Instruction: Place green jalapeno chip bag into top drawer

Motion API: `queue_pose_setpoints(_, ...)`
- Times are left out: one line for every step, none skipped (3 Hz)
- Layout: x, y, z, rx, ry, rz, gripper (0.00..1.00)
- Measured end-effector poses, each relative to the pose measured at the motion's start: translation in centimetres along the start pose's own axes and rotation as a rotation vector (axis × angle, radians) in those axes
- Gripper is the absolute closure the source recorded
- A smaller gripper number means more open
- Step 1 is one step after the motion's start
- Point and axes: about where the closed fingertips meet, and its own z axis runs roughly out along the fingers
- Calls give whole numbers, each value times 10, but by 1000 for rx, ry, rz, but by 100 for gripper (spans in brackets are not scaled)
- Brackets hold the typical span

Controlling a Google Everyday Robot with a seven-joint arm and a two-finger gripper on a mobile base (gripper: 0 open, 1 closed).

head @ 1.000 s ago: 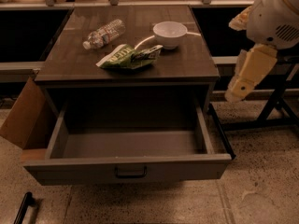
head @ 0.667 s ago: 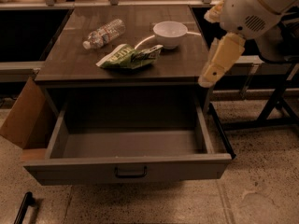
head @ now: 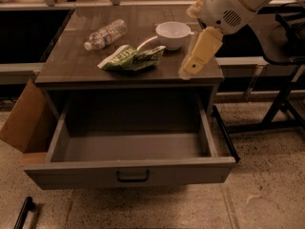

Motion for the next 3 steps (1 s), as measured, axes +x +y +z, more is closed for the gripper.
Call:
queue_pose_setpoints(-7,-7,30,-1,17,-25,0)
queue_pose_setpoints(-14,-23,69,9,15,-54,0)
queue_pose_setpoints(-21,-37,105,10,28,-83,0)
